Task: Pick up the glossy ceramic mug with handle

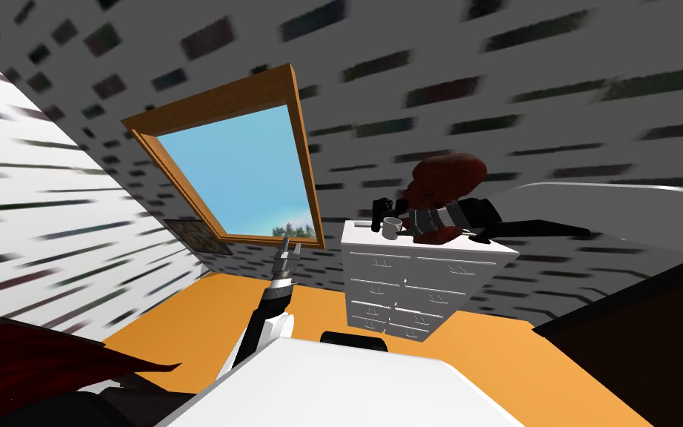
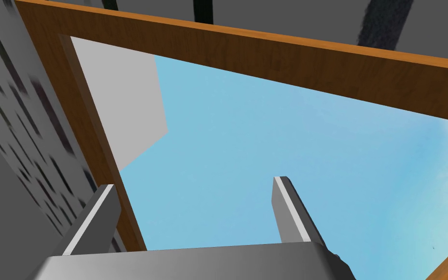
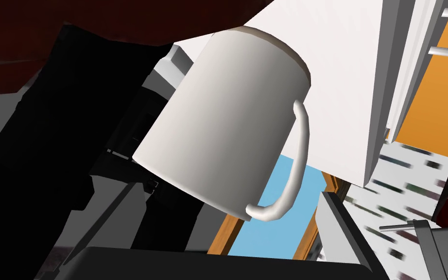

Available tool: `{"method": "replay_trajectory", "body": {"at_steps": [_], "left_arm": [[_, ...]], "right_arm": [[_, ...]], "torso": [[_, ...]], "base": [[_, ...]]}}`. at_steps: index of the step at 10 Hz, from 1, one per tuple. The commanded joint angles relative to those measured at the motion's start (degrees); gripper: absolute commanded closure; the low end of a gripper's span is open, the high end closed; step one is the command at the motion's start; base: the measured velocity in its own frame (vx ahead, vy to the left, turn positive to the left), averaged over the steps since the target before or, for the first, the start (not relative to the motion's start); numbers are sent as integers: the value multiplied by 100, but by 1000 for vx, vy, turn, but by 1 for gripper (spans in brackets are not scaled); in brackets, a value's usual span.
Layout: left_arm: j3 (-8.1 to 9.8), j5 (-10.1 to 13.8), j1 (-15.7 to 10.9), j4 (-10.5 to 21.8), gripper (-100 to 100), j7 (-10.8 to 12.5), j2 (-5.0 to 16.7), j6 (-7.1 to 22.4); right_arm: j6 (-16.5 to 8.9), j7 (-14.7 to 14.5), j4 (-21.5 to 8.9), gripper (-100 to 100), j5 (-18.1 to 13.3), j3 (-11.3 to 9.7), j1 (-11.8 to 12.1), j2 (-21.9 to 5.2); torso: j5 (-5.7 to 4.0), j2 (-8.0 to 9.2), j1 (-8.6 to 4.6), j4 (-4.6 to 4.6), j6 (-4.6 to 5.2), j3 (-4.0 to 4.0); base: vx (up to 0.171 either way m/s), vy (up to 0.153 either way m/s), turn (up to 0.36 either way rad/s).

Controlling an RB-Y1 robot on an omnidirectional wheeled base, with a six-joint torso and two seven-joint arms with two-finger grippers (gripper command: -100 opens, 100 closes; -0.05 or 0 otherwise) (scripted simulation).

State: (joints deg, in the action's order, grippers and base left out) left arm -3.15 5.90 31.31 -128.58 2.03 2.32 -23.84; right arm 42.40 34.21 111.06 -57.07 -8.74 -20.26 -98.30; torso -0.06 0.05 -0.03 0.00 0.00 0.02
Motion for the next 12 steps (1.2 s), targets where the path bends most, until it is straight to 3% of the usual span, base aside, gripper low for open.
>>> {"method": "replay_trajectory", "body": {"at_steps": [1,4,5,6,10,11,12], "left_arm": [[0,0,0,0,0,0,0,0],[0,0,0,0,0,0,0,0],[0,0,0,0,0,0,0,0],[0,0,0,0,0,0,0,0],[0,0,0,0,0,0,0,0],[0,0,0,0,0,0,0,0],[0,0,0,0,0,0,0,0]], "right_arm": [[-14,114,-8,-100,-87,-286,-286,52],[-14,114,-8,-100,-87,-794,-795,52],[-14,114,-8,-100,-87,-817,-907,52],[-43,286,-39,-100,-257,-1040,-1080,173],[-43,286,-39,-100,-257,-1721,-1758,173],[-43,286,-39,-100,-257,-1721,-1849,173],[-71,458,-70,-100,-427,-1968,-2052,294]], "torso": [[0,0,0,0,0,0],[1,-1,4,0,-1,0],[2,-1,6,0,-1,0],[2,-1,7,0,-1,0],[1,0,3,0,-1,0],[1,-1,5,0,-1,-1],[2,-1,6,0,0,0]], "base": [[-9,-22,-21],[-2,-4,1],[0,0,0],[-4,-15,-44],[-4,-7,-2],[0,0,0],[-7,-16,-35]]}}
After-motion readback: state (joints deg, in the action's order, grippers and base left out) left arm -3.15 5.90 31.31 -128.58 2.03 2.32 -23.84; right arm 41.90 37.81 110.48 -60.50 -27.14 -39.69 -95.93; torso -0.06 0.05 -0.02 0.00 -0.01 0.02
